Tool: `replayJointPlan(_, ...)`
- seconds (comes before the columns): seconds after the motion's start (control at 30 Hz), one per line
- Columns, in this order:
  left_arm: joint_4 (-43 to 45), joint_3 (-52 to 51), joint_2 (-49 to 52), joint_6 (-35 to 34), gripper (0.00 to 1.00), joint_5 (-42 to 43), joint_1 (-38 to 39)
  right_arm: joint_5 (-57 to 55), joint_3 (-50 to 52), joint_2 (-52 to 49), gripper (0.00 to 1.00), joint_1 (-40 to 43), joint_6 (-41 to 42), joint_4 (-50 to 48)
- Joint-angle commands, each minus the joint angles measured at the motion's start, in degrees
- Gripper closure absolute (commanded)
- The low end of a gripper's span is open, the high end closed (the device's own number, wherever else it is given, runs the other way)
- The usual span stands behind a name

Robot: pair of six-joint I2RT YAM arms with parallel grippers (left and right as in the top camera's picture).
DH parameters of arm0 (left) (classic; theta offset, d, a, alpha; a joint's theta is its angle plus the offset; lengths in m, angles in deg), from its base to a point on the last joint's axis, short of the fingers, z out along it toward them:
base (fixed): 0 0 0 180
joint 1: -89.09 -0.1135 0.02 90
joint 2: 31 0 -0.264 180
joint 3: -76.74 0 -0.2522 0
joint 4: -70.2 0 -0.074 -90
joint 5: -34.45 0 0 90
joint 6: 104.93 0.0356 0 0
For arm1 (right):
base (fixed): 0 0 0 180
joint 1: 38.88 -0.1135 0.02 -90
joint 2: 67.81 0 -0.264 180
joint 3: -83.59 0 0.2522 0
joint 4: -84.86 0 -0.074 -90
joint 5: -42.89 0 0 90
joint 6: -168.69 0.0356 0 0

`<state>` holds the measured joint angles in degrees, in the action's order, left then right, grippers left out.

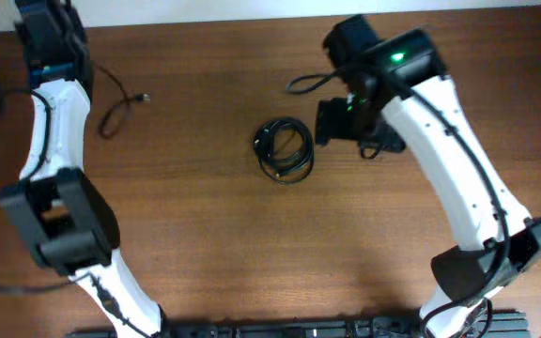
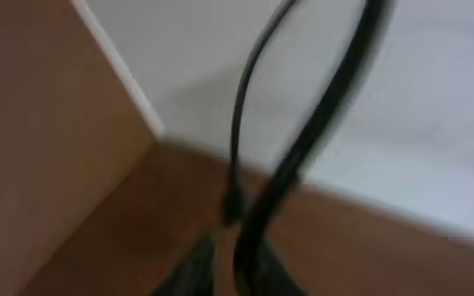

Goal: Untangle cables

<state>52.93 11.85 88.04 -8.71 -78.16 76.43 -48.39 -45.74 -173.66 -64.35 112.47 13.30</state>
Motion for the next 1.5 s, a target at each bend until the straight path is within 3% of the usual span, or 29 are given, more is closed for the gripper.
replayJointPlan(0.0,-6.5,0.2,5.4,1.2,0.18,-2.6,-3.4,-0.7,5.8,-0.4,0.06,-3.1,-0.5,-4.5)
replayJointPlan(0.07,-11.4,0.2,5.1,1.1,0.01,1.6,-3.3,0.0,9.9,-0.4,0.06,-4.2,-0.5,-7.6)
replayJointPlan(0.2,-27.7,0.2,4.8,-1.5,0.01,34.3,-3.3,5.8,14.8,-0.4,0.06,-4.2,-0.5,-11.0)
replayJointPlan(0.23,-30.5,0.2,4.8,-4.1,0.01,38.0,-3.3,5.8,14.9,-0.4,0.06,-4.3,-0.5,-11.2)
replayJointPlan(0.27,-33.4,0.2,4.8,-7.2,0.01,38.3,-3.0,5.8,14.9,-0.4,0.06,-4.5,-0.5,-11.4)
replayJointPlan(0.37,-40.3,0.1,4.8,-7.8,0.01,38.3,0.9,5.8,14.9,-0.4,0.06,-5.2,-0.5,-12.7)
replayJointPlan(0.43,-41.0,0.1,4.8,-2.3,0.01,38.1,4.3,5.9,14.9,-0.4,0.06,-6.1,-0.5,-13.3)
replayJointPlan(0.6,-40.0,0.1,8.1,2.6,0.02,36.3,6.8,6.0,14.9,-0.4,0.06,-7.9,-0.5,-13.6)
replayJointPlan(0.63,-39.7,0.1,8.9,2.5,0.05,34.1,6.8,6.0,14.9,-0.4,0.06,-7.9,-0.5,-13.5)
replayJointPlan(0.67,-39.2,0.1,9.4,2.5,0.13,32.2,6.8,6.0,14.9,-0.4,0.06,-7.9,-0.5,-13.5)
replayJointPlan(0.7,-38.8,0.1,9.9,2.5,0.27,32.0,6.6,6.0,14.9,-0.4,0.06,-7.9,-0.5,-13.7)
replayJointPlan(0.77,-38.6,0.1,11.1,2.5,0.39,32.0,6.7,6.0,14.9,-0.4,0.06,-7.9,-0.5,-14.4)
replayJointPlan(0.8,-38.6,0.1,11.9,2.5,0.51,32.0,6.7,6.0,14.9,-0.4,0.06,-7.9,-0.5,-14.4)
replayJointPlan(0.83,-38.5,0.1,12.3,2.5,0.73,32.0,6.6,6.0,14.9,-0.4,0.06,-7.9,-0.5,-14.4)
replayJointPlan(0.9,-33.5,0.3,12.3,0.7,0.95,31.8,6.5,6.0,14.9,-0.4,0.06,-7.9,-0.5,-14.4)
replayJointPlan(0.93,-31.4,0.8,12.3,-2.3,1.0,31.8,6.5,6.1,14.9,-0.4,0.06,-7.9,-0.5,-14.4)
replayJointPlan(1.03,-24.9,5.4,12.3,-9.2,1.0,26.6,5.3,7.1,14.9,-0.4,0.06,-7.9,-0.5,-14.4)
replayJointPlan(1.13,-18.3,11.6,12.3,-9.2,1.0,18.5,3.1,7.1,14.9,-0.4,0.06,-7.9,-0.5,-14.2)
replayJointPlan(1.2,-13.3,12.4,12.3,-7.1,1.0,18.2,2.5,7.1,14.9,-0.4,0.06,-7.9,-0.5,-14.1)
replayJointPlan(1.27,-11.0,12.4,13.2,-1.2,0.96,12.8,2.5,7.1,14.9,-0.4,0.06,-7.9,-0.5,-14.1)
replayJointPlan(1.3,-11.1,12.4,14.2,2.0,0.77,10.7,2.5,7.1,14.9,-0.4,0.06,-7.9,-0.5,-14.2)
replayJointPlan(1.33,-12.5,12.4,15.1,3.7,0.52,10.8,2.4,7.1,14.9,-0.4,0.06,-7.9,-0.5,-14.2)
replayJointPlan(1.37,-14.2,12.4,15.9,3.9,0.18,10.8,2.4,7.1,14.9,-0.4,0.06,-7.9,-0.5,-14.2)
replayJointPlan(1.4,-15.5,12.4,16.0,3.9,0.01,10.8,2.4,7.1,14.9,-0.4,0.06,-7.9,-0.5,-14.1)
replayJointPlan(1.47,-16.9,12.4,15.2,4.0,0.01,10.8,2.4,7.1,14.9,-0.4,0.06,-7.9,-0.5,-14.0)
